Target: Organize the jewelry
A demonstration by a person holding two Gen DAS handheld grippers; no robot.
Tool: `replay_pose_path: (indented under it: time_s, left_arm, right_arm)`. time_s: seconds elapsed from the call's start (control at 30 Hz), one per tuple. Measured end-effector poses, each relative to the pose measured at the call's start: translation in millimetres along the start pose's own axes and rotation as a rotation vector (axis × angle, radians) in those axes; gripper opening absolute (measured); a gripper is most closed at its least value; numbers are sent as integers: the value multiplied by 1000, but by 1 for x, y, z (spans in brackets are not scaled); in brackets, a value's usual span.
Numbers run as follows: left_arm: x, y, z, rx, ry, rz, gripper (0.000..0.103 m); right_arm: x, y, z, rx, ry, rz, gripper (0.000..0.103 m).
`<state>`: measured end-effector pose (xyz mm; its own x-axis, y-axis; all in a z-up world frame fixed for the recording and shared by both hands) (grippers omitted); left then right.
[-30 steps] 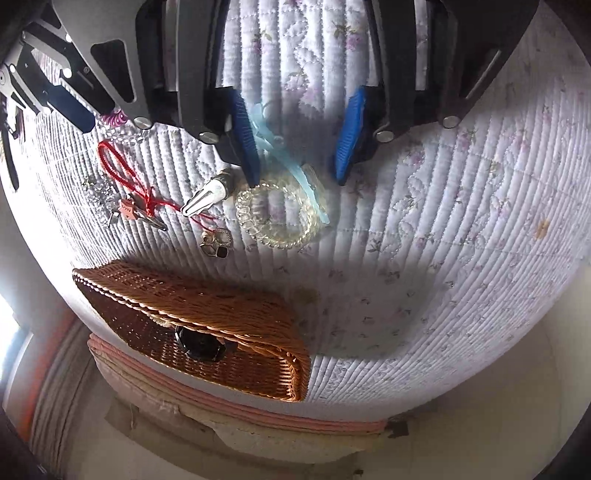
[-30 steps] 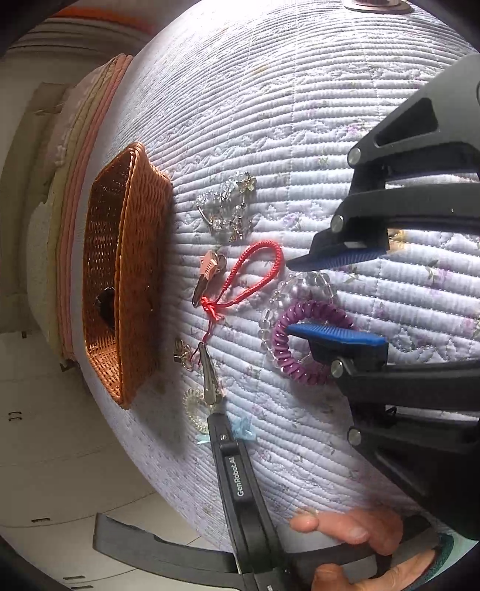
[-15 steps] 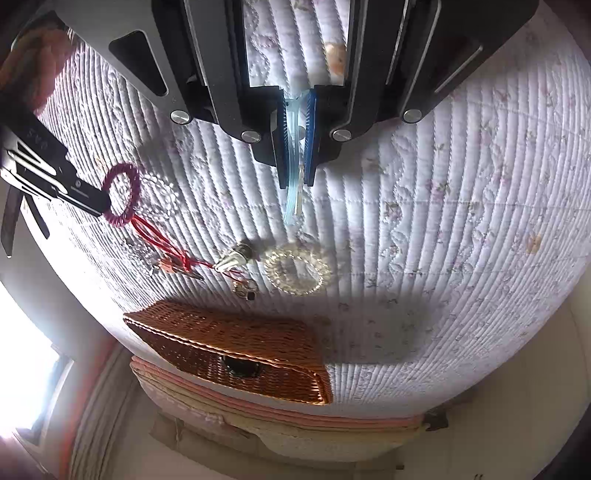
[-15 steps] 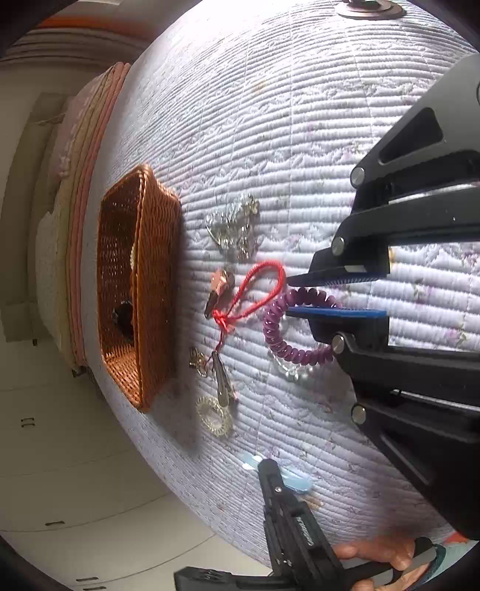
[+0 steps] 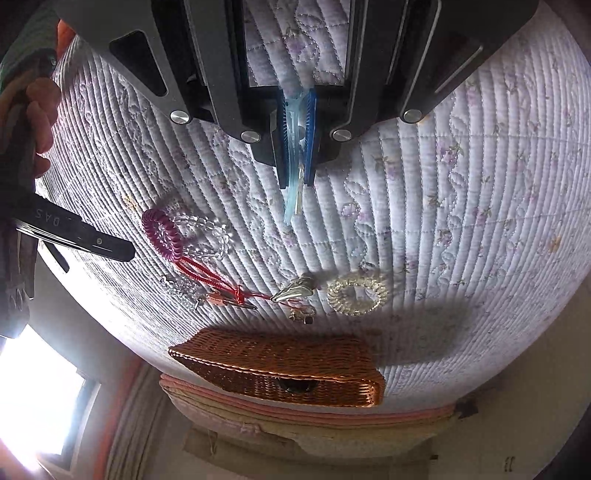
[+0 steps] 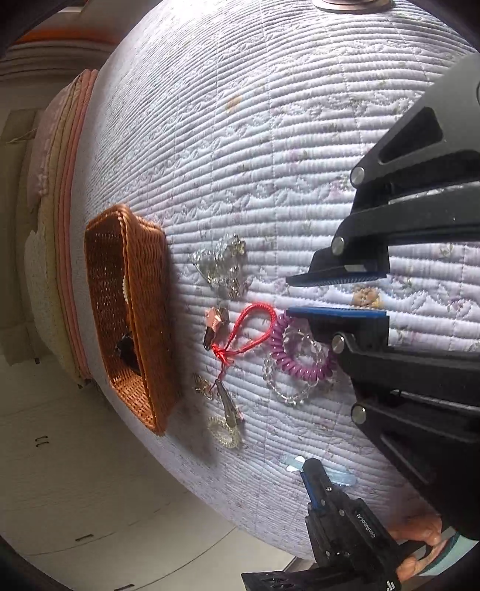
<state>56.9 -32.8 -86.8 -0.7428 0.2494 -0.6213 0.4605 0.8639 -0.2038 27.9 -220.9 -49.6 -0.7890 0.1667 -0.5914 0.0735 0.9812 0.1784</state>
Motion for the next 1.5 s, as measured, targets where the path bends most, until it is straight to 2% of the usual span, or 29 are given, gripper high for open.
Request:
replay_pose_path:
  time_s: [0.13, 0.3, 0.5, 0.57, 0.6, 0.67, 0.77, 0.8, 0.83, 0.93, 1.0, 1.17, 1.3, 1.37, 1.4, 1.43, 1.47, 1.5]
  left_arm:
    - [1, 2, 1, 1, -1, -5, 7]
    - [2, 0, 4, -14, -6, 7, 8]
    - [2, 1, 4, 0, -7, -7, 8]
    - [2, 1, 4, 2, -7, -5, 10]
    - [3, 1, 4, 1, -8, -2, 10]
    - [3, 1, 4, -2, -8, 0, 10]
    - [3, 1, 2, 2, -8, -6, 11]
    - [3, 2, 1, 6, -9, -9, 12]
    - [4, 1, 0, 10, -11, -11, 15]
    - [6, 0, -2, 0, -12, -3, 18]
    - [7, -2, -3, -13, -13, 10, 22]
    - [10, -7, -4, -43, -16, 40, 29]
    - [9, -5, -6, -46, -16, 30, 31]
    - [9, -4, -8, -50, -19, 27, 41]
    - [9, -3, -8, -53, -21, 26, 45]
    - [9, -3, -9, -55, -23, 24, 48]
    - [9, -3, -9, -55, -23, 23, 48]
    - [10, -2, -9, -56, -21, 21, 48]
  right_arm:
    - [4, 9, 19, -6, 55, -13, 10]
    - [5, 11, 16, -18, 53, -24, 11]
    - [6, 8, 24, -42, 85, -2, 16]
    - [6, 7, 25, -46, 89, 4, 20]
    - [5, 7, 27, -46, 92, 4, 25]
    - [4, 8, 31, -30, 103, -8, 27]
    - [4, 13, 32, 17, 100, -50, 26]
    - [5, 14, 30, 28, 92, -66, 15]
    - [5, 15, 27, 36, 85, -75, 10]
    - [2, 8, 11, 25, 40, -51, 9]
    - [-1, -2, 1, 58, 16, -45, 9]
    - [3, -24, 12, 132, 47, -62, 9]
    - [7, -31, 16, 73, 46, -11, 10]
    - [5, -34, 9, 41, 24, 17, 16]
    - [4, -36, 6, 35, 15, 25, 30]
    - [3, -37, 3, 41, 6, 27, 52]
    - [2, -37, 0, 48, -13, 24, 59]
    - [1, -35, -3, 47, -27, 16, 59]
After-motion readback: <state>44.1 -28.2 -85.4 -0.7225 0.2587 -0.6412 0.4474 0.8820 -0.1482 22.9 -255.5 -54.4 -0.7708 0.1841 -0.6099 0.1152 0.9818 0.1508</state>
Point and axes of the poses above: each gripper's, at about its wrist camera, not at the fingertips, and z roughly the way its jaws point, y to its left, x to its underside, the point moved 7 cm from there along z, roughly the way its jaws point, and after that the axes turned 2 degrees about x, right-handed, at the moved point
